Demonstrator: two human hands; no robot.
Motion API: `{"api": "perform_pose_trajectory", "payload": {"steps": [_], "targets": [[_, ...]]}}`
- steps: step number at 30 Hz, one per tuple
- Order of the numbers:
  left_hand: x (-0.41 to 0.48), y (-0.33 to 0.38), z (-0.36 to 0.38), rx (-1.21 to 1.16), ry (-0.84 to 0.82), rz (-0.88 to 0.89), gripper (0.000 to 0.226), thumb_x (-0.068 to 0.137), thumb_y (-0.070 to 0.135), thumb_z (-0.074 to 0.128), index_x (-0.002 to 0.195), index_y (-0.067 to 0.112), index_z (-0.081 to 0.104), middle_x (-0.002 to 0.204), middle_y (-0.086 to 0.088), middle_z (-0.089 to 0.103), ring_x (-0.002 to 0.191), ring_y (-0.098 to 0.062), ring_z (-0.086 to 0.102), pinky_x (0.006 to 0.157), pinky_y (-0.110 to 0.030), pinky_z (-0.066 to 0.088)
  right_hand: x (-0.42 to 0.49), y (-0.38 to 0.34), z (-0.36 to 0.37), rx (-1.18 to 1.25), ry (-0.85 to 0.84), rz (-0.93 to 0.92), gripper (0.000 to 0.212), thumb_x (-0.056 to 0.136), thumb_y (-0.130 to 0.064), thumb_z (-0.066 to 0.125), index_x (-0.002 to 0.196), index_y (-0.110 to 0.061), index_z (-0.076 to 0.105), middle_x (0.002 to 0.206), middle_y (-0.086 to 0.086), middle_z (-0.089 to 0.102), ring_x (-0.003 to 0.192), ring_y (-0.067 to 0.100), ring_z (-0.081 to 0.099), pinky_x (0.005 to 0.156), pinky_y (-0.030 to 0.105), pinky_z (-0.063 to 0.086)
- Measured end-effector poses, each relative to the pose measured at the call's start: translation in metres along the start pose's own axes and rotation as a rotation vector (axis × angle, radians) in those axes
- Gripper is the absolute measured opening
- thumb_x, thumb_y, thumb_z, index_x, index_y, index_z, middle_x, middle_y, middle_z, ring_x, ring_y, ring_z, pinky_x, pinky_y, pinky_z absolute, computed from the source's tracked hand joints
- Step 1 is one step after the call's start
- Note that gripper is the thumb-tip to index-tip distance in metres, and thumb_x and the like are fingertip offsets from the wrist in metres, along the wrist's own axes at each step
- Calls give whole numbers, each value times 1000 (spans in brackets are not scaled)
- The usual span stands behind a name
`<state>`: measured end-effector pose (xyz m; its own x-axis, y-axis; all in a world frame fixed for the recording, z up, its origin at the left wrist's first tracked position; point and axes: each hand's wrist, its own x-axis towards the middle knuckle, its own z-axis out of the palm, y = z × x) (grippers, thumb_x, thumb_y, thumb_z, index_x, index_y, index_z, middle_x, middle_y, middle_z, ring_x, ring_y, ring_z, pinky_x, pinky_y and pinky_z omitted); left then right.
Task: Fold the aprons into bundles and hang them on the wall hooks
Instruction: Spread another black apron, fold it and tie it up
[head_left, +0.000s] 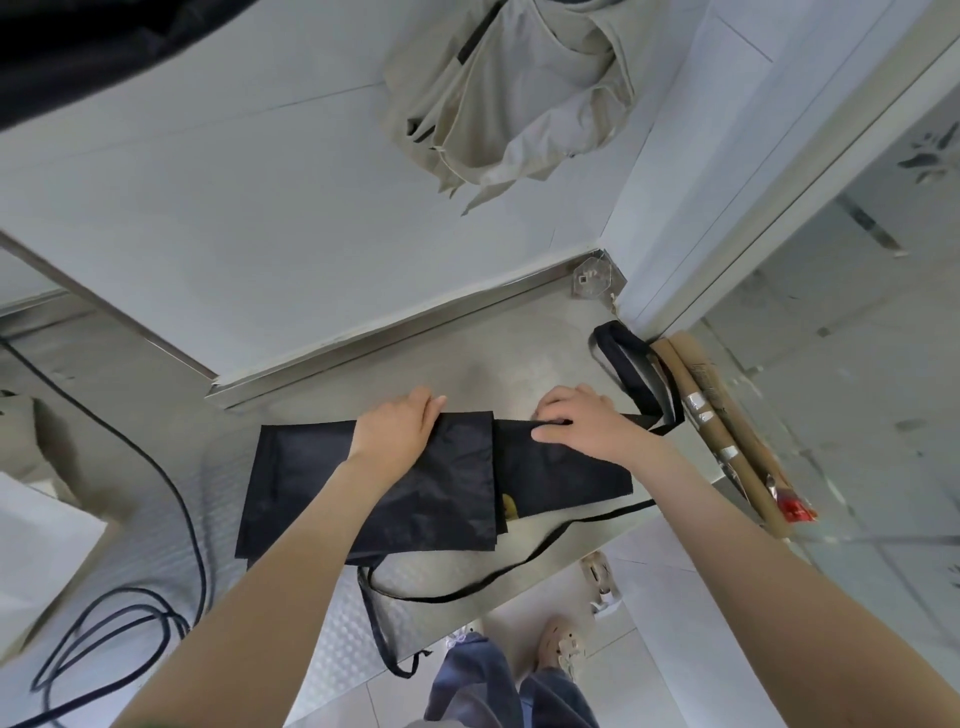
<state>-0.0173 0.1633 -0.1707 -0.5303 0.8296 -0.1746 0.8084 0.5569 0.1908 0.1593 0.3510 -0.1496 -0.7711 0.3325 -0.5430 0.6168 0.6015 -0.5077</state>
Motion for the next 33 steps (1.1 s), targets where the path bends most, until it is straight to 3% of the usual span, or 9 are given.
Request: {"api": "perform_pose_trajectory", "payload": {"steps": [5,11,15,18,22,25,28,31,33], "targets": [[-16,7,7,-127,85,153,54,96,51,28,137,19,43,143,-3,44,128,-23,42,109,-40,26,8,1,10,-117,343,139,25,97,-37,47,107,-26,66,128,-11,47,123,18,34,100,35,19],[-36,14,34,47,-48,414,68,90,64,29,149,32,25,159,0,9,147,-18,8,118,-44,4,-11,21,17,105,919,627,46,86,-27,63,119,-3,45,124,17,44,116,35,40,94,44,33],[-41,9,53,142,-128,335,71,90,66,26,150,29,20,156,-9,25,143,-28,28,112,-51,18,-22,41,17,494,904,916,74,81,-38,70,131,-1,30,129,17,42,119,34,42,93,44,40],[-41,7,57,149,-135,332,70,89,65,25,149,28,21,154,-10,30,141,-28,31,115,-48,17,-16,55,15,804,790,1049,70,76,-39,65,127,-2,34,106,10,53,96,30,56,85,41,50],[-39,6,57,105,-179,351,76,85,72,7,150,34,-2,157,-3,-8,144,-24,-11,113,-43,-12,-7,62,15,905,788,866,28,80,-21,54,104,-7,52,96,10,60,91,31,61,82,44,54],[-39,8,55,102,-200,343,86,71,80,-20,145,37,-16,152,1,-26,139,-21,-27,110,-39,-21,-12,43,6,1337,904,556,48,76,-11,62,121,-9,48,100,7,63,91,24,61,84,37,52],[-39,8,55,97,-244,331,91,61,80,-30,142,38,-24,148,1,-32,137,-21,-31,110,-40,-21,-26,18,-11,1500,1035,204,34,78,4,59,107,-11,48,89,15,64,77,23,64,83,36,52],[-37,10,53,120,-280,322,91,60,82,-28,140,38,-27,146,1,-36,139,-22,-31,109,-40,-22,-46,-15,-21,1159,999,-82,38,89,8,51,114,-20,49,84,9,65,65,18,58,74,32,51],[-38,14,51,78,-289,300,81,75,79,-5,144,39,-21,146,4,-35,141,-20,-28,109,-40,-22,-51,-32,-17,843,811,-224,58,94,5,45,129,-42,42,97,-2,68,62,21,54,67,30,51]]}}
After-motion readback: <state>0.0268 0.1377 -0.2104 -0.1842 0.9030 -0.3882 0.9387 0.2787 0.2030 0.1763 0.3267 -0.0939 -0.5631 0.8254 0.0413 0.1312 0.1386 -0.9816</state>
